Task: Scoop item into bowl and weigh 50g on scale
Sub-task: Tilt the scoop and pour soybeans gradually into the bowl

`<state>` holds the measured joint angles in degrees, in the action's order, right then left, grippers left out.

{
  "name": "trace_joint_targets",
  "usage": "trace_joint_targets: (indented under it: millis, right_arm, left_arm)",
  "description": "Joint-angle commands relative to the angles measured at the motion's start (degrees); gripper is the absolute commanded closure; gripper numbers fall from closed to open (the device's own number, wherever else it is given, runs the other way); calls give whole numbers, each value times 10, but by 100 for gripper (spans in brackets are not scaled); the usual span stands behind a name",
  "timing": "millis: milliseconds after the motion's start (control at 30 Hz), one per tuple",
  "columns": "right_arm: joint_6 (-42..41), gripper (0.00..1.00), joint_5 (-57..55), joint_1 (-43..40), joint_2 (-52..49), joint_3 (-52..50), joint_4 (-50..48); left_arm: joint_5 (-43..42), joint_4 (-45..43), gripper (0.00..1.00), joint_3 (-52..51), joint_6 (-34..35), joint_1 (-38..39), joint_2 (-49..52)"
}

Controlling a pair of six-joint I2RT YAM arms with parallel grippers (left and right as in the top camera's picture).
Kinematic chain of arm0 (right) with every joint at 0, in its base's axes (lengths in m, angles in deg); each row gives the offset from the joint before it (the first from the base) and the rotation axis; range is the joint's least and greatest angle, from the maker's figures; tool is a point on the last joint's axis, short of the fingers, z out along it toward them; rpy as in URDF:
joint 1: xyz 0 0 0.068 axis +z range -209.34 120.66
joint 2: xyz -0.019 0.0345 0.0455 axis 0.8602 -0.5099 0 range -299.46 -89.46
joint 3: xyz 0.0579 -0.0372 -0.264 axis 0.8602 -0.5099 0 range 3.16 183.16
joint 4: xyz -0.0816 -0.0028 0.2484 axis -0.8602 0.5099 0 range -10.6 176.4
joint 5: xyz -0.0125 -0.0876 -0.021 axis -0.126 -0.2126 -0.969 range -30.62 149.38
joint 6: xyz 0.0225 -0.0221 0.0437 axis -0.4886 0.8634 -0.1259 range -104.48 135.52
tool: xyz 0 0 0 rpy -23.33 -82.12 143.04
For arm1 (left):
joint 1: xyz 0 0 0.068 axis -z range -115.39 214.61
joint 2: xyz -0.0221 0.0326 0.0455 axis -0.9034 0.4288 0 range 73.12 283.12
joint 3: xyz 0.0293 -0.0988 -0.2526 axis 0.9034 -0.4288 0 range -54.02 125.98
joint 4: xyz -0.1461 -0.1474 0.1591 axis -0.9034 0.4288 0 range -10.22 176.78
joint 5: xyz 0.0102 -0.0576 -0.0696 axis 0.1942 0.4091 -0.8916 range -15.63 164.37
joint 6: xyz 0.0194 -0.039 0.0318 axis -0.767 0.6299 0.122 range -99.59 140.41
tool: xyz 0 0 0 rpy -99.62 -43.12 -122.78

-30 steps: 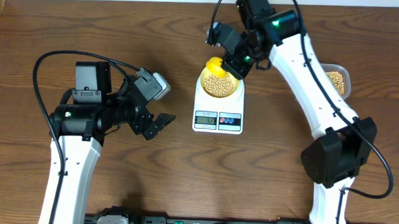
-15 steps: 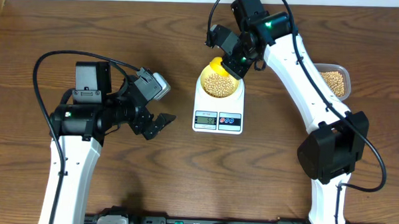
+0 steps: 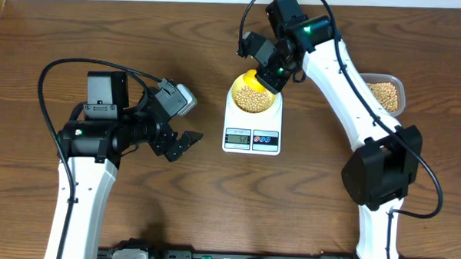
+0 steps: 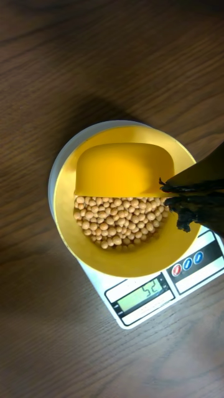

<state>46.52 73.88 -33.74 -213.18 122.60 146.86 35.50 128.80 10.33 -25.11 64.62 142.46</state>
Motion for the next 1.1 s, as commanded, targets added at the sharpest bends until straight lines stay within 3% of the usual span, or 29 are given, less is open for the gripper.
trace_joint_targets:
  millis: [0, 1067]
  right_arm:
    - [-5, 99, 0, 3, -10, -4, 3]
    - [-5, 99, 21, 4, -30, -9, 12]
  left_arm:
    - [-5, 0, 2, 3, -10, -3, 0]
    - [-5, 0, 2, 3, -10, -3, 0]
